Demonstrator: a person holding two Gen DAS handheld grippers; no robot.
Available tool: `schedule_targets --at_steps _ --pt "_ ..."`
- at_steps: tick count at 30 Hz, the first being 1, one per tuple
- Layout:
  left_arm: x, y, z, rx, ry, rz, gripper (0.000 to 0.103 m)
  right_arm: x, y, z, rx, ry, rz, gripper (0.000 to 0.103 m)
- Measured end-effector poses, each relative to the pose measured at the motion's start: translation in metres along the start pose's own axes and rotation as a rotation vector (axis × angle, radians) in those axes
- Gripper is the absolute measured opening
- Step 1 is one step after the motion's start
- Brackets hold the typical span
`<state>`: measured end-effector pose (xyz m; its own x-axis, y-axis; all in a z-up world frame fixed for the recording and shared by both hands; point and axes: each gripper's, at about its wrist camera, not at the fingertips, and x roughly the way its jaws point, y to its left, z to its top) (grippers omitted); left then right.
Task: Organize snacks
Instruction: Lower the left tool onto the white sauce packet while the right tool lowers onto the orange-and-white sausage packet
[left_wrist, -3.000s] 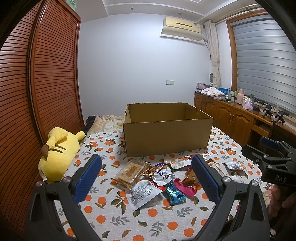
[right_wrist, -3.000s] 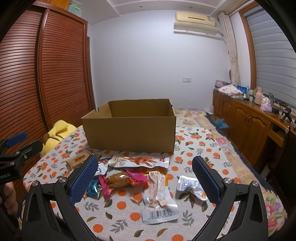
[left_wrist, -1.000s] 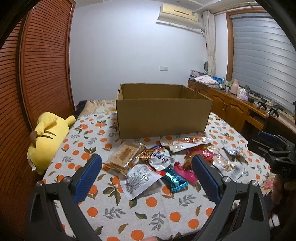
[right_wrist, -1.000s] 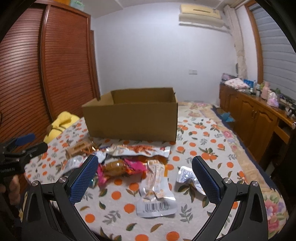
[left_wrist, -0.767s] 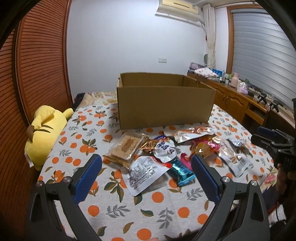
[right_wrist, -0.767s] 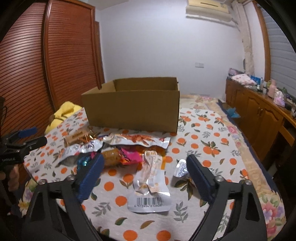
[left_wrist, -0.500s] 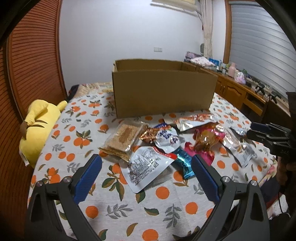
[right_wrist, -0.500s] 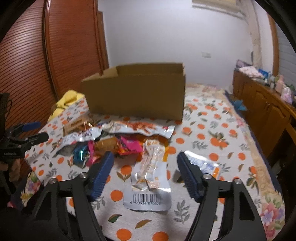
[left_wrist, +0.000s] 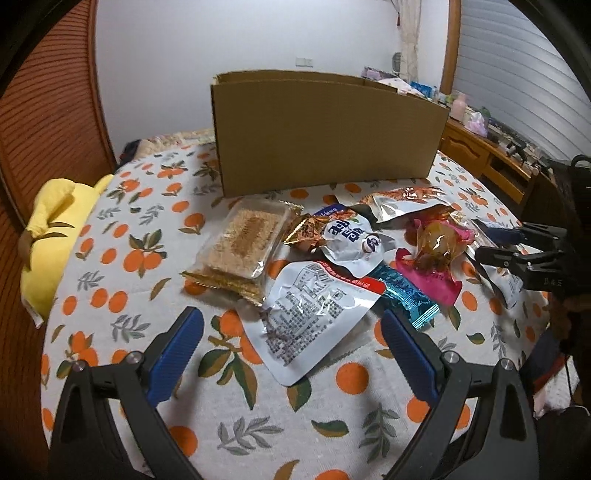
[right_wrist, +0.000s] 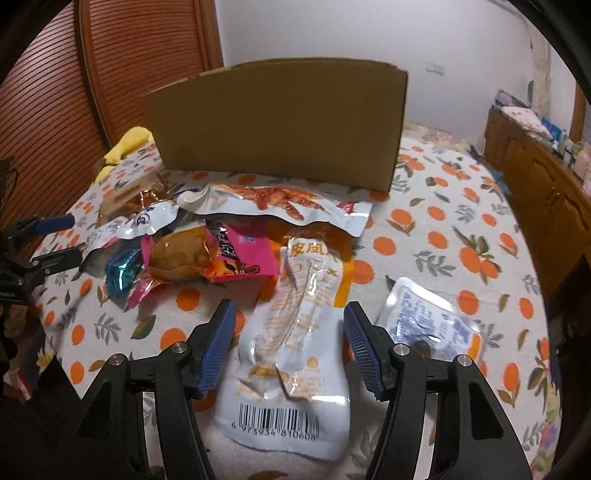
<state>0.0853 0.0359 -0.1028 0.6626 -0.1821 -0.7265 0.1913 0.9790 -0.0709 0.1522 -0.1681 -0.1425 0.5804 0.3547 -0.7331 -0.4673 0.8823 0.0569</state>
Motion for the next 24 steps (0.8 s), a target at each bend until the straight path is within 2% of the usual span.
schedule_targets --at_steps 4,12,19,21,24 --pt "0.012 0.004 0.004 0.015 0.057 -0.018 0.093 0.007 -0.001 0.000 -0.002 0.014 -0.020 0.063" --pt "0.025 0.016 0.009 -0.027 0.092 -0.068 0.092 0.013 0.002 0.001 -0.039 0.030 -0.038 0.066" --pt "0.025 0.019 0.008 -0.048 0.077 -0.091 0.087 0.014 0.005 0.000 -0.038 0.026 -0.052 0.066" --pt "0.022 0.021 0.006 -0.063 0.068 -0.090 0.080 0.014 0.005 0.000 -0.039 0.026 -0.053 0.066" --pt "0.017 0.023 0.001 -0.062 0.068 -0.096 0.075 0.014 0.004 0.001 -0.039 0.026 -0.055 0.066"
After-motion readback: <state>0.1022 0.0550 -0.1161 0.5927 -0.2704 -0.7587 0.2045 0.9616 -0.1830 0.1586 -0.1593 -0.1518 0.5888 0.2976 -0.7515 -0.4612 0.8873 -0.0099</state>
